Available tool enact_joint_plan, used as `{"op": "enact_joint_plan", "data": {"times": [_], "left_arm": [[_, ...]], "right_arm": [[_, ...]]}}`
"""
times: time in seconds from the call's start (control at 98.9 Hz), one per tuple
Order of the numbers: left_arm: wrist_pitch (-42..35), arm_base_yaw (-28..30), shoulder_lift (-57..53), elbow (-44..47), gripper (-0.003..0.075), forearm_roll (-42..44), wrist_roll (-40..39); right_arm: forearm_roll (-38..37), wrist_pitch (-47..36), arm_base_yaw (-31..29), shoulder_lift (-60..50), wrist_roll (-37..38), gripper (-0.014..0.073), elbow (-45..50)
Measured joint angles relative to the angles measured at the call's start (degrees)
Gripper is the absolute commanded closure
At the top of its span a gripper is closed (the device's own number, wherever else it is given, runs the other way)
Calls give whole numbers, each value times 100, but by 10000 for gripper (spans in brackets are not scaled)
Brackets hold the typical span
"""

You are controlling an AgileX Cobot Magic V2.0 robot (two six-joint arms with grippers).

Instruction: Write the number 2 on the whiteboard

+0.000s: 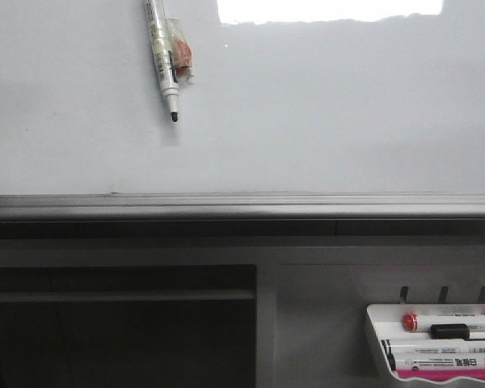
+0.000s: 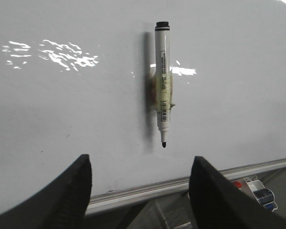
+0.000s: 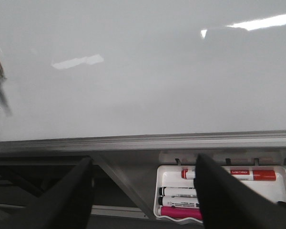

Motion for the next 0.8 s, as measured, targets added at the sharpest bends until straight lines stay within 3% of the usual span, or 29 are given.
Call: {"op": "enact_joint_plan", "data": {"times": [0.162, 0.283, 0.799], "left_arm": [[-1302, -1062, 893, -96, 335, -92, 0], [-2025, -1521, 1597, -407, 335, -86, 0], [-2459, -1442, 3679, -1599, 335, -19, 0]], "right_arm": [[15, 0, 0, 0, -16, 179, 0], [15, 0, 0, 0, -16, 179, 0], [15, 9, 0, 0, -16, 179, 0]]}}
